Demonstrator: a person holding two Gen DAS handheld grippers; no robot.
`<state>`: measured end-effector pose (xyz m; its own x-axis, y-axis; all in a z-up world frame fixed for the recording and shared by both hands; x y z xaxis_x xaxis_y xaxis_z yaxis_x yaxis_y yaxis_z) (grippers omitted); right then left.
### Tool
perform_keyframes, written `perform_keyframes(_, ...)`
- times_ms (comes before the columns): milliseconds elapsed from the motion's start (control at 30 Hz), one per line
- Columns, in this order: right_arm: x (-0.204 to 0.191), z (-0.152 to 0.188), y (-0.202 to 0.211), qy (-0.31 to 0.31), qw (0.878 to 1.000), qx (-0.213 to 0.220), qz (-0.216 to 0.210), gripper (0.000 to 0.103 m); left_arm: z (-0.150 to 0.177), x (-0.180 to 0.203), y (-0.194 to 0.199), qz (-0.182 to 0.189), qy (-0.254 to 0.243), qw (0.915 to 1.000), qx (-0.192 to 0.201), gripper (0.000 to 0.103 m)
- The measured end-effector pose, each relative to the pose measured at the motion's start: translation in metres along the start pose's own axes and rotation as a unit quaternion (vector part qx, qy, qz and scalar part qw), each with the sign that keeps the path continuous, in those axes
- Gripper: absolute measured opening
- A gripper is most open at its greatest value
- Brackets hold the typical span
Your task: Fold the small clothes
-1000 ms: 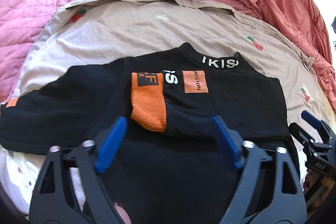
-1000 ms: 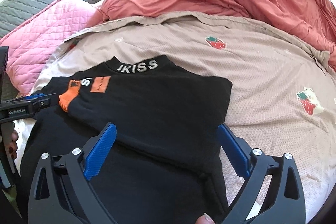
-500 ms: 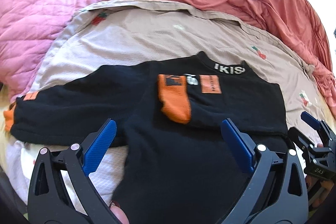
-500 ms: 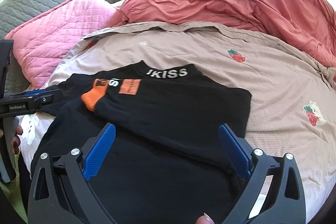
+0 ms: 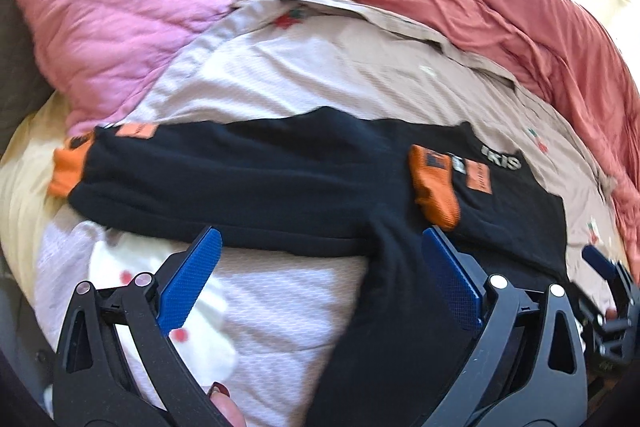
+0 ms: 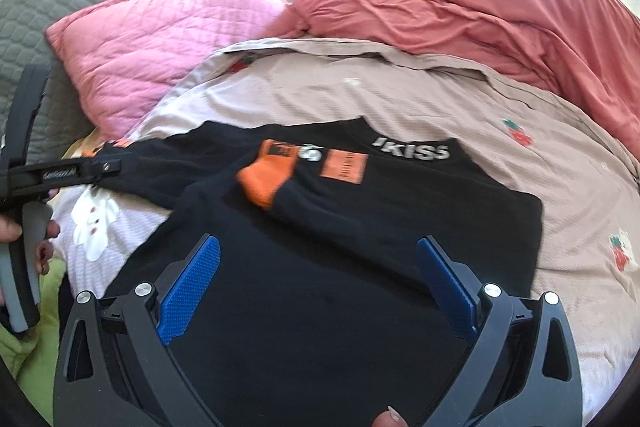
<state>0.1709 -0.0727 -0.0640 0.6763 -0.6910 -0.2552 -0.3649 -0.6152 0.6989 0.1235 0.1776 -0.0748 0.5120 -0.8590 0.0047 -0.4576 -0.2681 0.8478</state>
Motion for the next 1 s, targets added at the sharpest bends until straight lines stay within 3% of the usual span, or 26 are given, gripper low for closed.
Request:
perform_keyframes(167, -0.026, 0.003, -0.012, 0.018, 1.000, -0.014, -0.012, 0.098, -0.004, -0.045, -0.012, -0.011, 0.069, 0.9975, -0.011, 0.094)
perform_keyframes(367, -0.037, 0.005, -0.024, 0.024, 0.999, -0.027, -0.013, 0.098, -0.011, -0.113, -0.019, -0.041, 0.159, 0.9864, -0.005, 0.094)
perform_keyframes(667, -0.058, 0.013, -0.040, 0.033, 0.998, -0.044, -0.029, 0.098, -0.008, -0.204, -0.040, -0.067, 0.303, 0.9507, -0.010, 0.091)
perform_keyframes(733, -0.062, 0.017, -0.041, 0.038, 0.998, -0.048, -0.031, 0.098, -0.004, -0.217, -0.049, -0.061, 0.337, 0.9392, -0.020, 0.076)
perform_keyframes(767, -0.063, 0.019, -0.042, 0.041, 0.997, -0.052, -0.032, 0.098, -0.002, -0.222, -0.057, -0.057, 0.352, 0.9340, -0.028, 0.075)
perform_keyframes(867, -0.061, 0.025, -0.043, 0.040, 0.997, -0.060, -0.029, 0.098, 0.000, -0.230, -0.067, -0.069, 0.364, 0.9282, -0.032, 0.059)
perform_keyframes(900, -0.059, 0.027, -0.042, 0.038, 0.997, -0.061, -0.028, 0.098, -0.001, -0.231, -0.068, -0.071, 0.367, 0.9270, -0.025, 0.047)
perform_keyframes(933, -0.057, 0.028, -0.041, 0.036, 0.997, -0.062, -0.027, 0.098, -0.002, -0.232, -0.068, -0.066, 0.369, 0.9270, -0.018, 0.021)
perform_keyframes(1000, -0.050, 0.031, -0.039, 0.029, 0.997, -0.063, -0.021, 0.098, -0.006, -0.231, -0.067, -0.049, 0.370, 0.9277, -0.004, 0.005)
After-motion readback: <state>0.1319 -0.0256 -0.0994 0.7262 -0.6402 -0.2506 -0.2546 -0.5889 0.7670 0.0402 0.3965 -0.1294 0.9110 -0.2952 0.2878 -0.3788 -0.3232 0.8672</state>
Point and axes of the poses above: each gripper's, at about its wrist camera, not at the fingertips, and y roughly against the way its jaws point, x to its right, z to its underside, the point moved 5 cm from there along -y, roughly the way its jaws point, and after that the axes turned 13 degrees about -z, right-handed, at the moved point
